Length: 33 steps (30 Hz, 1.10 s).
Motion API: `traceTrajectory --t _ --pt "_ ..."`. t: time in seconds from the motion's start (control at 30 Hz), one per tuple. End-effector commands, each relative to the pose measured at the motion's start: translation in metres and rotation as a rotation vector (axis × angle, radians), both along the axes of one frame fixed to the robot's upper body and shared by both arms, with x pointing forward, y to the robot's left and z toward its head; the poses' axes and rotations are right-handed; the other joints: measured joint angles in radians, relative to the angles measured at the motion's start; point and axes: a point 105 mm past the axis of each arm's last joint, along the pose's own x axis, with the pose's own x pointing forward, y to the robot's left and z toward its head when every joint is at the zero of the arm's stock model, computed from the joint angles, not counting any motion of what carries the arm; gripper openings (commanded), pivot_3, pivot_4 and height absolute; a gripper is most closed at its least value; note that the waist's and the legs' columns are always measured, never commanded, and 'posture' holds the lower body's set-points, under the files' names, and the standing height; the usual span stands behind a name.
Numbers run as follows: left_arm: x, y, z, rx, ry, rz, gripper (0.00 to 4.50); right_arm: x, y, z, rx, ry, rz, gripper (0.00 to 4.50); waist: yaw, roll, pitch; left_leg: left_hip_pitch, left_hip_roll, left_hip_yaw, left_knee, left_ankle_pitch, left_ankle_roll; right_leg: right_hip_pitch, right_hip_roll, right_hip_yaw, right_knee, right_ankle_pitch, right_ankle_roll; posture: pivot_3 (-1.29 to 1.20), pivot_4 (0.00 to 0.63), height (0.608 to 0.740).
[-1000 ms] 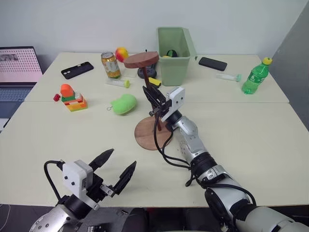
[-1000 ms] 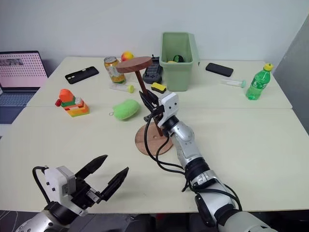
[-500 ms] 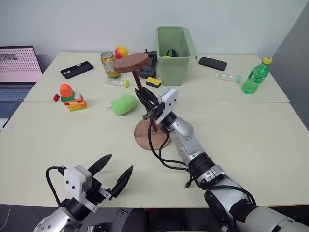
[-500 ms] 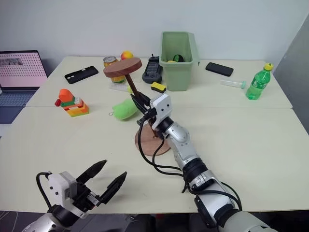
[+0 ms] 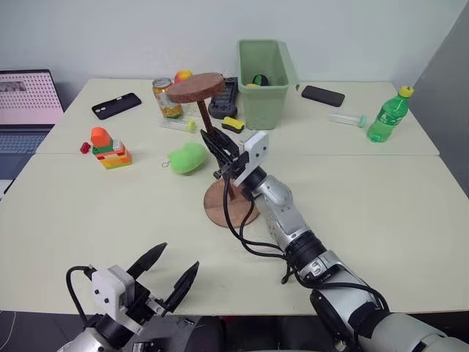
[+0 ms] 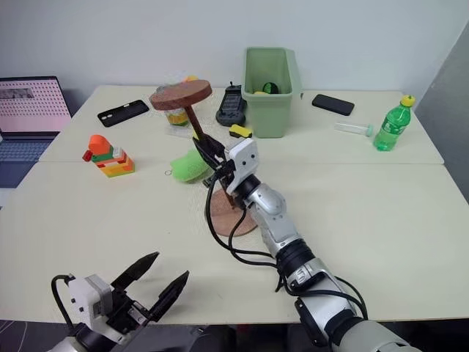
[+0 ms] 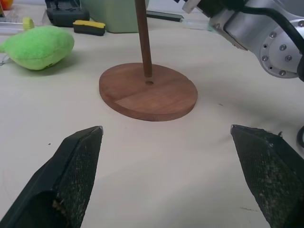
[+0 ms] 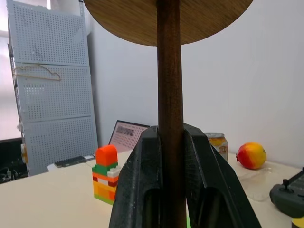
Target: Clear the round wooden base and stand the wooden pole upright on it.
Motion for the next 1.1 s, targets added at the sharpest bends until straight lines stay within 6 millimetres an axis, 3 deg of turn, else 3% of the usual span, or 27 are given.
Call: traceTrajectory --t 0.03,0.2,0.37,1.1 --pt "-0.003 0.001 0.002 -0.004 -0.023 -0.003 4.50 -0.042 0.052 0.045 0.194 -0.020 0.174 0.23 0.000 0.000 0.000 0.000 0.000 0.000 0.000 0.000 0.000 0.000 0.000 0.000 0.000 0.000 0.000 0.00 0.150 0.740" --pt "-0.004 0.004 -0.001 -0.002 -0.022 -0.003 4.50 -0.041 0.053 0.040 0.179 -0.009 0.173 0.23 0.000 0.000 0.000 0.000 0.000 0.000 0.000 0.000 0.000 0.000 0.000 0.000 0.000 0.000 0.000 0.00 0.150 0.740" --pt "-0.005 0.005 -0.004 -0.003 -0.022 -0.005 4.50 -0.035 0.048 0.022 0.135 0.015 0.146 0.23 0.000 0.000 0.000 0.000 0.000 0.000 0.000 0.000 0.000 0.000 0.000 0.000 0.000 0.000 0.000 0.00 0.150 0.740" --pt "-0.006 0.009 -0.013 -0.005 -0.017 -0.017 4.50 -0.019 0.035 0.014 0.104 0.012 0.074 0.23 0.000 0.000 0.000 0.000 0.000 0.000 0.000 0.000 0.000 0.000 0.000 0.000 0.000 0.000 0.000 0.00 0.150 0.740"
